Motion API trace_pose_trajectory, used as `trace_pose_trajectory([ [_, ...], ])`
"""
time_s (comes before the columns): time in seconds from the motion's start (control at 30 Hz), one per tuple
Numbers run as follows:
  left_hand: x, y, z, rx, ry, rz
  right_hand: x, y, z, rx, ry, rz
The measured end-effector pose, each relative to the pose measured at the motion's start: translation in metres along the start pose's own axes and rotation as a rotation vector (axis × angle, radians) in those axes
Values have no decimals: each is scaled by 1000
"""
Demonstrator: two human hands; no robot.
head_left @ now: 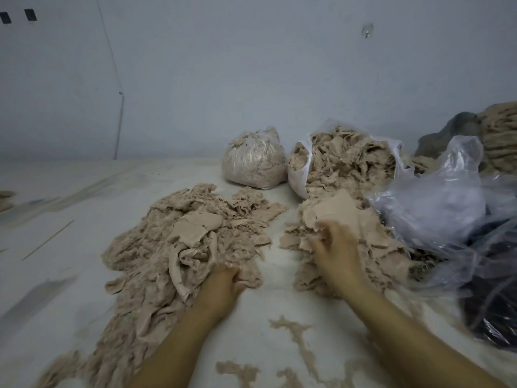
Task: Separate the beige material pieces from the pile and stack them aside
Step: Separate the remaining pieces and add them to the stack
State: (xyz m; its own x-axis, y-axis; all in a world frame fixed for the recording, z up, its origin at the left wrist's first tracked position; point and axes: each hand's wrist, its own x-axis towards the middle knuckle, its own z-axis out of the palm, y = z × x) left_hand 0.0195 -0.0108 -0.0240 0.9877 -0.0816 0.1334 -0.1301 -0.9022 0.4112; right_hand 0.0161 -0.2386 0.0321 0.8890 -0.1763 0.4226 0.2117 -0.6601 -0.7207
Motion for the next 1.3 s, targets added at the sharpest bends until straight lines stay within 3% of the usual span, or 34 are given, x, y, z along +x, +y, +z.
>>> trace_pose_trajectory([
  [0.1, -3, 8, 1, -161, 45, 43, -33, -1, 33, 111, -304, 54],
  [0.23, -15, 22, -3, -329, 136, 142, -50, -8, 64, 598, -547, 477],
  [0.33, -22, 21, -7, -435, 34, 123, -50, -14, 73, 896, -378, 568],
  [0.43, -23, 25, -19, -576, -75, 62, -52, -17, 75, 812, -293, 467],
  [0.57, -12, 41, -32, -364, 100, 254, -58, -22, 68, 628, -400, 223],
  [0.7, -6, 34, -36, -531, 240, 157, -53, -9, 56, 527, -363, 164],
  [0.83, -10, 39, -26, -364, -15, 342, -54, -10, 55, 711, -338, 212],
  [0.87, -10, 40, -24, -374, -18, 362, -55, -12, 57, 759, -309, 228],
  [1.03, -16, 48, -27, -626, 8, 276, -59, -21, 61, 865, -116, 351],
  [1.17, -20, 61, -19, -763, 125, 122, -60, -33, 59, 838, -183, 339],
  [1.3, -23, 63, -18, -1136, 37, -84, -62, -38, 61, 803, -150, 279],
])
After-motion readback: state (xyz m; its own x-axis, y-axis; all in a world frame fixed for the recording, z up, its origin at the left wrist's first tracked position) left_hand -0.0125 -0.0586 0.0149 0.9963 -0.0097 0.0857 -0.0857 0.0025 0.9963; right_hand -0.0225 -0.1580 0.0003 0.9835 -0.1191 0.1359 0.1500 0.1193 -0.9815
